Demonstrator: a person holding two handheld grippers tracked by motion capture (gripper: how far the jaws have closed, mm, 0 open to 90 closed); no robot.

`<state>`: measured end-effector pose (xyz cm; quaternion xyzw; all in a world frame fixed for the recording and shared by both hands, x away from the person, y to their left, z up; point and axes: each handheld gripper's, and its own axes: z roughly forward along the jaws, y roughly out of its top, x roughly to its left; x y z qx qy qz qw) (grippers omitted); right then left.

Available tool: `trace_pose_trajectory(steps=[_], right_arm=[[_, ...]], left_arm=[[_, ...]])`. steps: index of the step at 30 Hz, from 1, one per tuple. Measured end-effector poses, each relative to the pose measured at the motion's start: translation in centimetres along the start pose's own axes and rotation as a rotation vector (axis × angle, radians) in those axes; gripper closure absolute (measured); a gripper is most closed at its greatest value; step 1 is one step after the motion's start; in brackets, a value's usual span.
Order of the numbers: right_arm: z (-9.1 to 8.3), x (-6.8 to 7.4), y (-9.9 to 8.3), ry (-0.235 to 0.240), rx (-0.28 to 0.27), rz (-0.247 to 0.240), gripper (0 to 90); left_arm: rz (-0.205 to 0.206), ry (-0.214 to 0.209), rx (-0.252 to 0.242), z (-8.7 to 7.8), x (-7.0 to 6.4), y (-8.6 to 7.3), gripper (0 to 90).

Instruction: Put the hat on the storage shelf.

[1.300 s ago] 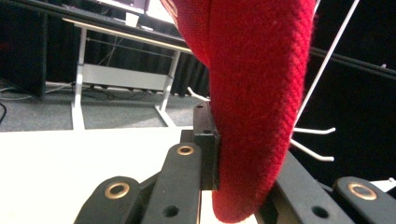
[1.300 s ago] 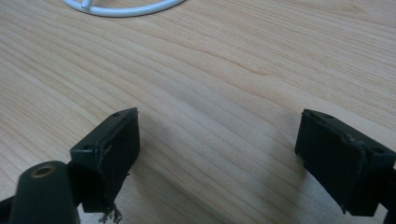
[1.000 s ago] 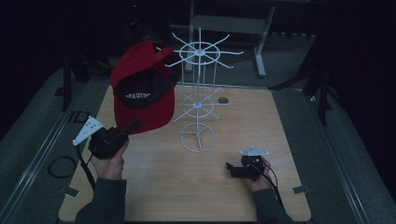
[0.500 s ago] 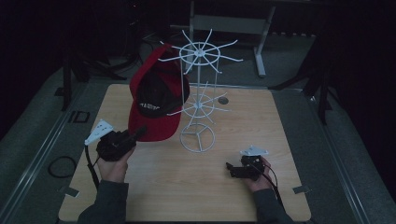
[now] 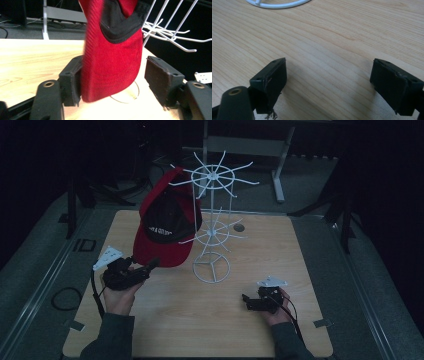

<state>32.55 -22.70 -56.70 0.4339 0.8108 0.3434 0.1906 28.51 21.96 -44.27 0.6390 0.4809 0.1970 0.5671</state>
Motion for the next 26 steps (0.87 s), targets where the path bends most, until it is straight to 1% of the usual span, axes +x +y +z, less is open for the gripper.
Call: trace_pose_trajectory(steps=[4, 6, 7, 8, 11, 17, 21, 26], right_arm=[[0.0, 0.0, 0.0, 0.000, 0.000, 0.000, 13.7], [0.0, 0.0, 0.0, 0.000, 0.000, -0.001, 13.7], [0.0, 0.0, 0.0, 0.000, 0.000, -0.001, 13.7], [0.0, 0.0, 0.0, 0.000, 0.000, -0.001, 13.7], [0.0, 0.0, 0.0, 0.000, -0.001, -0.002, 13.7], [0.0, 0.0, 0.0, 0.000, 0.000, -0.002, 13.7], [0.0, 0.0, 0.0, 0.000, 0.000, -0.002, 13.7], [0.0, 0.0, 0.0, 0.000, -0.001, -0.003, 13.7]], left_arm=[[-0.005, 0.029, 0.004, 0.0, 0.2, -0.2, 28.4], [-0.007, 0.030, 0.006, 0.0, 0.3, -0.3, 27.8], [-0.013, 0.047, 0.001, -0.1, 0.4, -0.4, 27.8], [-0.014, 0.049, 0.001, -0.1, 0.5, -0.5, 25.6], [-0.012, 0.060, 0.005, -0.1, 0.7, -0.8, 24.1], [-0.004, 0.050, 0.031, 0.2, 0.9, -1.8, 24.1], [-0.009, 0.045, 0.039, 0.4, 1.1, -2.4, 24.2], [-0.011, 0.036, 0.054, 0.5, 1.1, -3.0, 26.4]])
